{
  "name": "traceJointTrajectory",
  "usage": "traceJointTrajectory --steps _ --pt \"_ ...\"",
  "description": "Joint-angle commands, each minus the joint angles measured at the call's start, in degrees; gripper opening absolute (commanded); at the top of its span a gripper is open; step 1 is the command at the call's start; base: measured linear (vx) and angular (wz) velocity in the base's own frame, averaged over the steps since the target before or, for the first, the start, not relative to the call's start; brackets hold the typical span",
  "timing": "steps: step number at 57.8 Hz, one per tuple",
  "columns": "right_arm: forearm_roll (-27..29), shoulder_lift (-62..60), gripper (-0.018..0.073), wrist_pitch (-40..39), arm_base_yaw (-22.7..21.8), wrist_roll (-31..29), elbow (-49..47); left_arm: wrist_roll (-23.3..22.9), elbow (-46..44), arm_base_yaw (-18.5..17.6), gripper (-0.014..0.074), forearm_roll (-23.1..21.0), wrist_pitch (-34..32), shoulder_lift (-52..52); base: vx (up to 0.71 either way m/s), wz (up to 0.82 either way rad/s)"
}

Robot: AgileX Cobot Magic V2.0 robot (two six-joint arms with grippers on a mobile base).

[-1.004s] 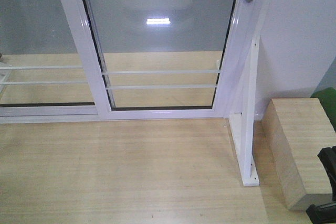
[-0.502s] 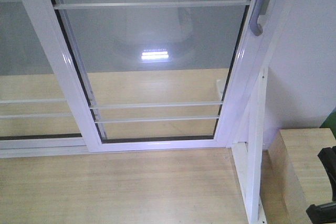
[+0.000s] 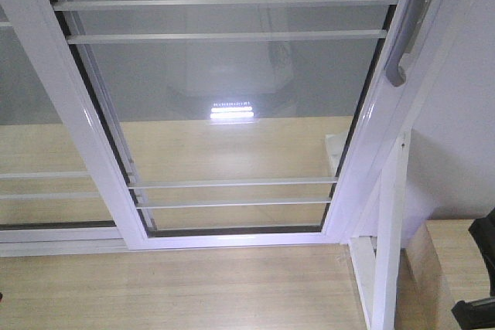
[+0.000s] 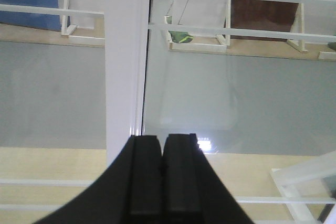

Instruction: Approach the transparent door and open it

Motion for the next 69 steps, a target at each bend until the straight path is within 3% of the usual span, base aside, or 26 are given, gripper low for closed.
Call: traceJointTrajectory --steps 1,19,69 --pt "-0.1 2.7 0.0 -6.6 -0.6 -0.6 0.5 -0.4 1.3 -0.5 0.0004 -0.5 -5.2 1.0 -0.01 0.08" --pt "-0.1 4.1 0.0 -3.0 -0.6 -0.6 0.5 -0.4 1.2 -0.8 0.0004 -0.5 -4.5 1.5 -0.02 0.0" --pt "-1.0 4.3 0.0 -3.0 -0.6 -1.6 0.5 -0.4 1.2 -0.8 0.0004 -0.5 -4.5 1.4 0.0 0.0"
